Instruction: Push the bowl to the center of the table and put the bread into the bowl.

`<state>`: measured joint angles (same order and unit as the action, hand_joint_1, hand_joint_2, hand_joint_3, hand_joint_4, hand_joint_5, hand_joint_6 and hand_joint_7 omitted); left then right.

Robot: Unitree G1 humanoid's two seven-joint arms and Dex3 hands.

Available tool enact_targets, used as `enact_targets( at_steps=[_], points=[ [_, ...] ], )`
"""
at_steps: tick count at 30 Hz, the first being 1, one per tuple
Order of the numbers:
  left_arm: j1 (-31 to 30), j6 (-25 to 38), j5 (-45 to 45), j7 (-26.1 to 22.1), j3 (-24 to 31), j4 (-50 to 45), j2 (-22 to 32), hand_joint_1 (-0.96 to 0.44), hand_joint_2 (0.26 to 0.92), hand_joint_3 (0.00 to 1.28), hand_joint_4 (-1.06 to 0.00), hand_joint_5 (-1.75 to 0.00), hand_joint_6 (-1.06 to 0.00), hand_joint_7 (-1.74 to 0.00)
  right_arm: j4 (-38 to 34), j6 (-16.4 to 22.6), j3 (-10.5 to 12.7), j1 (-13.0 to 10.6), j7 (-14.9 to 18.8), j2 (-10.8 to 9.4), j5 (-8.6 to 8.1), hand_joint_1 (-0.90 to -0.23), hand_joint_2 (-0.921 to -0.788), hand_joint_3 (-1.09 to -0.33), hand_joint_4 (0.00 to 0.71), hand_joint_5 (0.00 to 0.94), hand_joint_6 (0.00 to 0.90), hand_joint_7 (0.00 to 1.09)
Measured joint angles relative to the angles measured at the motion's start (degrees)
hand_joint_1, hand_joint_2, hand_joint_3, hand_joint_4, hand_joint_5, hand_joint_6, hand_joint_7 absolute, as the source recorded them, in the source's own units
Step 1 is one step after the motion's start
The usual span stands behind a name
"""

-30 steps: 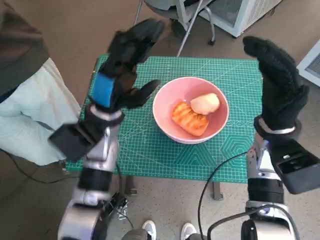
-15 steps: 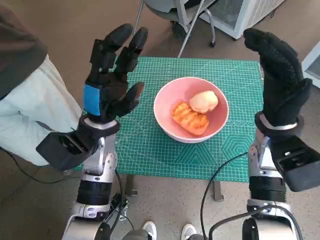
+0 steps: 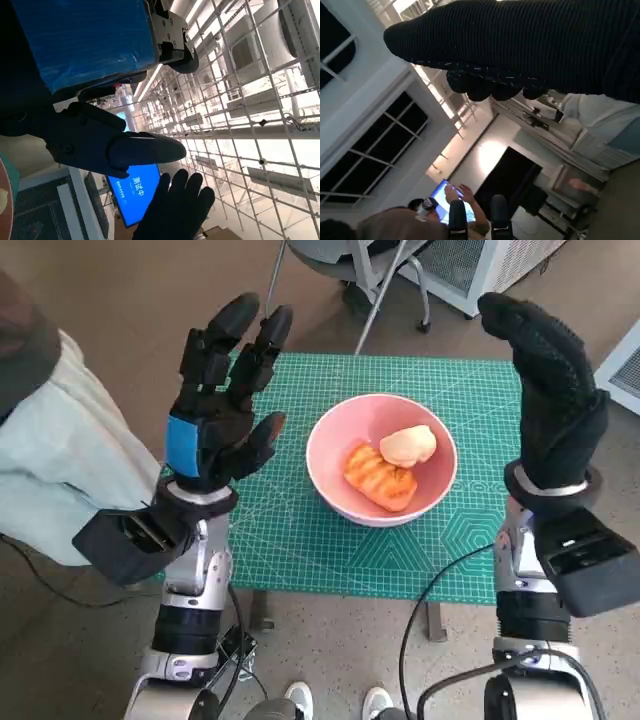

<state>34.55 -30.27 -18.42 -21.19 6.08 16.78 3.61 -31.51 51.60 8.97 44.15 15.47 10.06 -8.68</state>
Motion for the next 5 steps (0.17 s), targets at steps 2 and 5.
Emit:
enact_targets(
  at_steps=[2, 5],
  points=[
    [0.0, -0.01, -0.13, -0.26, 0.06, 0.01, -0.05, -0.5, 0.921, 0.25, -0.37, 0.0, -0.21, -0.44, 0.0, -0.15, -0.15, 0.0, 0.0, 0.0, -0.03, -0.541, -0.921, -0.727, 0.341, 0.0, 0.015, 0.78],
    [0.0, 0.03, -0.37, -0.62, 0.18, 0.02, -0.15, -0.49, 0.921, 0.25, -0.37, 0.0, -0.21, -0.44, 0.01, -0.32, -0.33, 0.0, 0.0, 0.0, -0.05, -0.543, -0.921, -0.724, 0.341, 0.0, 0.015, 0.78]
  ],
)
